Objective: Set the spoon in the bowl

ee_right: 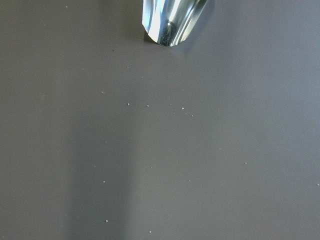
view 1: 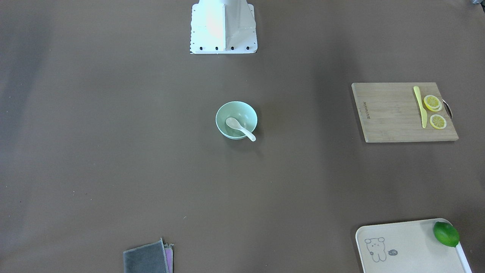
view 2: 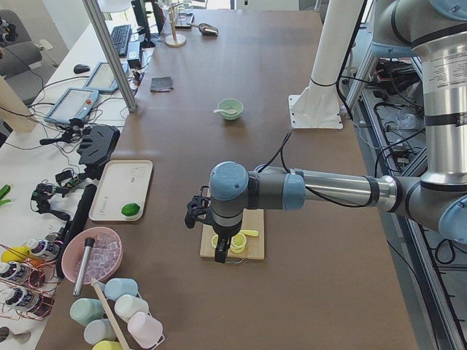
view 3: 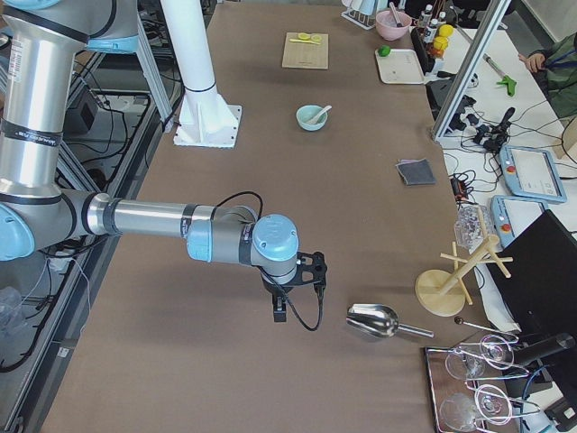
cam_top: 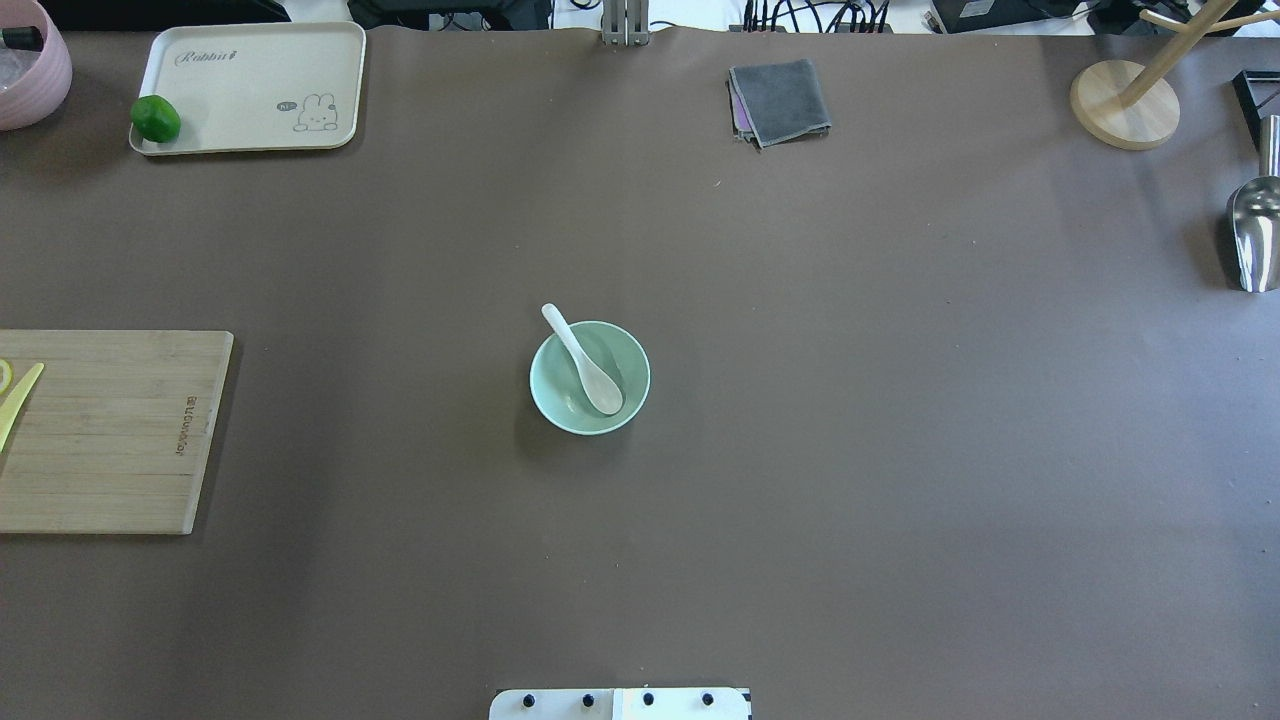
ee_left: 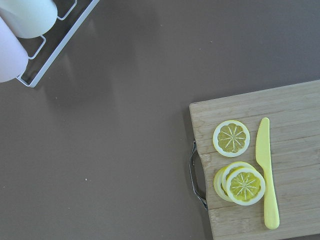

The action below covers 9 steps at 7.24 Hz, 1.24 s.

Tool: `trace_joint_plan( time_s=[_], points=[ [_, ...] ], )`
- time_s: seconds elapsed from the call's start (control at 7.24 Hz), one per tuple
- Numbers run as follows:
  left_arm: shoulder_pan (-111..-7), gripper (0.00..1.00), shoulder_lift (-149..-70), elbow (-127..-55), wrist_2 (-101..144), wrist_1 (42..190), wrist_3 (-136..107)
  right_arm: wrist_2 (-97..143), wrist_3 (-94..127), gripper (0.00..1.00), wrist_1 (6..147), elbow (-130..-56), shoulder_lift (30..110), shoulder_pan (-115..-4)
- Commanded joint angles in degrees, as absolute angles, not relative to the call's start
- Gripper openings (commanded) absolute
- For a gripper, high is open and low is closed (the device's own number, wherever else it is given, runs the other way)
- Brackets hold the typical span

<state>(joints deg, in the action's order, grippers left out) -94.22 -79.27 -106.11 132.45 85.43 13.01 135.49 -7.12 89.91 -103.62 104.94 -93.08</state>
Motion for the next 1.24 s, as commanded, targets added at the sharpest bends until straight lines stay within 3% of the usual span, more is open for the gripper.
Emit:
trace_joint_plan(
  time_s=[0.0, 1.11],
  points=[
    [-94.2, 0.98, -79.4, -106.2, 132.5, 85.4, 13.0, 135.5, -7.1, 1.00, 89.9, -103.7, 104.9, -93.1],
    [-94.1, 0.98, -79.5, -106.3, 132.5, 85.4, 13.0, 135.5, -7.0, 1.00, 90.0, -103.0, 105.1, -93.1]
  ],
)
